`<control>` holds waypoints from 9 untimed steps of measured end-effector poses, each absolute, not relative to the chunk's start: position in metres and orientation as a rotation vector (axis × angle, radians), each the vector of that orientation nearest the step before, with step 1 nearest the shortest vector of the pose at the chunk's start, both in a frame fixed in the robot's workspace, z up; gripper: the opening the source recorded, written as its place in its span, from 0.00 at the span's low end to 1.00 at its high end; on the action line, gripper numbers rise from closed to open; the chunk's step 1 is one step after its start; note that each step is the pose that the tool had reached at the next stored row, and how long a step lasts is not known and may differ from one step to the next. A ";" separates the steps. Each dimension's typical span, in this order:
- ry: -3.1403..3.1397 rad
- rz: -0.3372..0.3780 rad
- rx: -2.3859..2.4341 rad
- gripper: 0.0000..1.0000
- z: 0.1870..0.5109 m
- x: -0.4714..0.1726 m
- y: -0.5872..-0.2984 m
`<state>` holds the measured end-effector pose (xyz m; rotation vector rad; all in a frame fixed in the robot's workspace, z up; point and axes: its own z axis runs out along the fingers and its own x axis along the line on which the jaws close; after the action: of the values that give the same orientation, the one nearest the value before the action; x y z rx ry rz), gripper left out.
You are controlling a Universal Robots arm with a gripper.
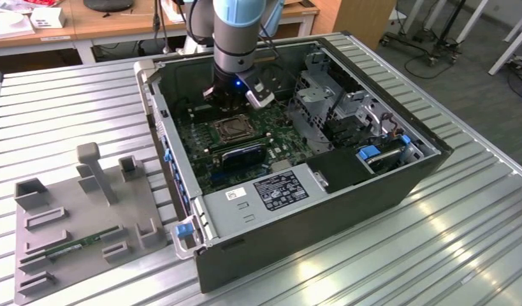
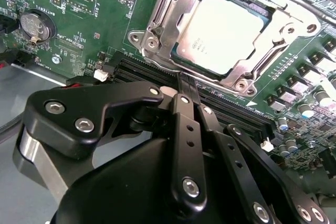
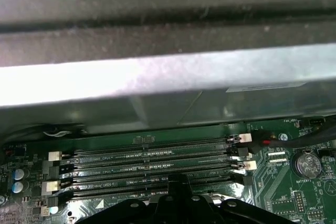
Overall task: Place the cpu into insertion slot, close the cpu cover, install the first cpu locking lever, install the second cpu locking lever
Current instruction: 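Install the first cpu locking lever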
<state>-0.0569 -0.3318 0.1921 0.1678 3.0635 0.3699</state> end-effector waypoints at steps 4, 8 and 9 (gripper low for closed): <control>3.063 0.370 0.168 0.11 0.191 -0.057 -0.332; 3.063 0.370 0.168 0.11 0.191 -0.057 -0.332; 3.063 0.370 0.168 0.11 0.191 -0.057 -0.332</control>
<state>-0.0568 -0.3318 0.1905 0.1678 3.0634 0.3699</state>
